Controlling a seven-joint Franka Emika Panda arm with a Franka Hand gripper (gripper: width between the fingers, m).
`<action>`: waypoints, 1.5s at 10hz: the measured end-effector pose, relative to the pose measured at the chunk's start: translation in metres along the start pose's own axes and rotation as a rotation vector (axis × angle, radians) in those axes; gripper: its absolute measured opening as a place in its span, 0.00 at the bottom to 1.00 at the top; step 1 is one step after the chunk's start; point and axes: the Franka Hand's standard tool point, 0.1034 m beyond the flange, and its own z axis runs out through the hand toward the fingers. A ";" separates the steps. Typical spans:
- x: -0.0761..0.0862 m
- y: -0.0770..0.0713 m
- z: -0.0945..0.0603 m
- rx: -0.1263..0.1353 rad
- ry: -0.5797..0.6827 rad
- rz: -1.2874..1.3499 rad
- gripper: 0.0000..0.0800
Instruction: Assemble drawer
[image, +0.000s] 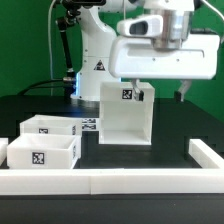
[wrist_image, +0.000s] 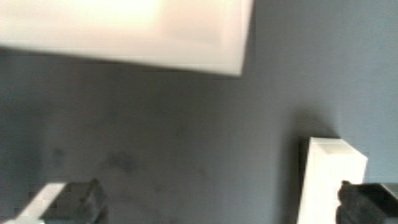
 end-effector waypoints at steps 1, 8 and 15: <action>-0.011 -0.002 -0.017 -0.005 0.004 0.006 0.81; -0.034 -0.001 -0.023 -0.009 0.003 0.064 0.81; -0.091 -0.007 0.004 0.008 -0.019 0.113 0.81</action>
Offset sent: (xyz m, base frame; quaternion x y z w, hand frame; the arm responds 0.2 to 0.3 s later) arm 0.0000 0.0000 0.0000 0.0000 0.0000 0.0000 1.0000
